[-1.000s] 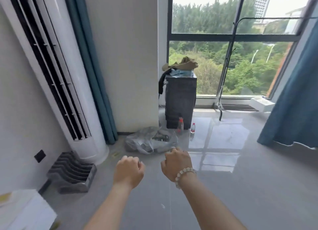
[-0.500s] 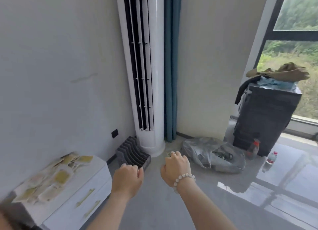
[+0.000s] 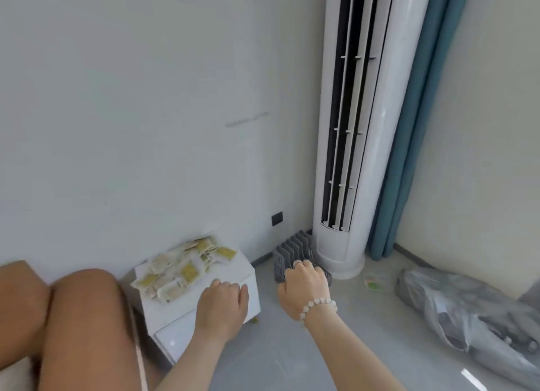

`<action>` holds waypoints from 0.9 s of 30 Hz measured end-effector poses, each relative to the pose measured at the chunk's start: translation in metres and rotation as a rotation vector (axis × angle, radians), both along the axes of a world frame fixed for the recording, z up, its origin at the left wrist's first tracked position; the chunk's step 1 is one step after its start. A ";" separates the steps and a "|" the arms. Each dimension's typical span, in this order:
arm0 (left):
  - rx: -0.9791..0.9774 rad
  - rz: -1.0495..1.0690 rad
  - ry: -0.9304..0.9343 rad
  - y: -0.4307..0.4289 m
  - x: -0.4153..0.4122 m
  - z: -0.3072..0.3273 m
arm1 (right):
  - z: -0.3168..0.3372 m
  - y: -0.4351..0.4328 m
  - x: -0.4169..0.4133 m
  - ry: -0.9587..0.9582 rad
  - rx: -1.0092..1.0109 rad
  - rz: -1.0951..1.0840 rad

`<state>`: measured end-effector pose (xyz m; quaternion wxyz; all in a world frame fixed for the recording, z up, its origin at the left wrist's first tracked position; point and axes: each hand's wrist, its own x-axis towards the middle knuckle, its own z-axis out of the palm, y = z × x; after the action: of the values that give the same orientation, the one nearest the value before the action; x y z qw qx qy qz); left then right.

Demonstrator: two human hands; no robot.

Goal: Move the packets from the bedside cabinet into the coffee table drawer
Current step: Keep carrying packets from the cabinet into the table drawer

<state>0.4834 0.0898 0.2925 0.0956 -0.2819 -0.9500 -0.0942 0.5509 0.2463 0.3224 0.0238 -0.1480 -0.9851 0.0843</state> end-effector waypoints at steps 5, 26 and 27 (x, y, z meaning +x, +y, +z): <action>-0.048 0.119 0.132 -0.038 -0.028 -0.014 | -0.012 -0.033 -0.053 -0.018 -0.020 0.152; -0.032 0.360 0.168 -0.168 -0.190 -0.040 | -0.034 -0.174 -0.244 -0.084 0.022 0.406; -0.031 0.360 0.164 -0.169 -0.196 -0.042 | -0.036 -0.176 -0.250 -0.094 0.029 0.404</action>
<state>0.2871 -0.0794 0.2507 0.1835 -0.1155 -0.9755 -0.0375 0.3011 0.0703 0.2861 -0.0373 0.0490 -0.9959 0.0663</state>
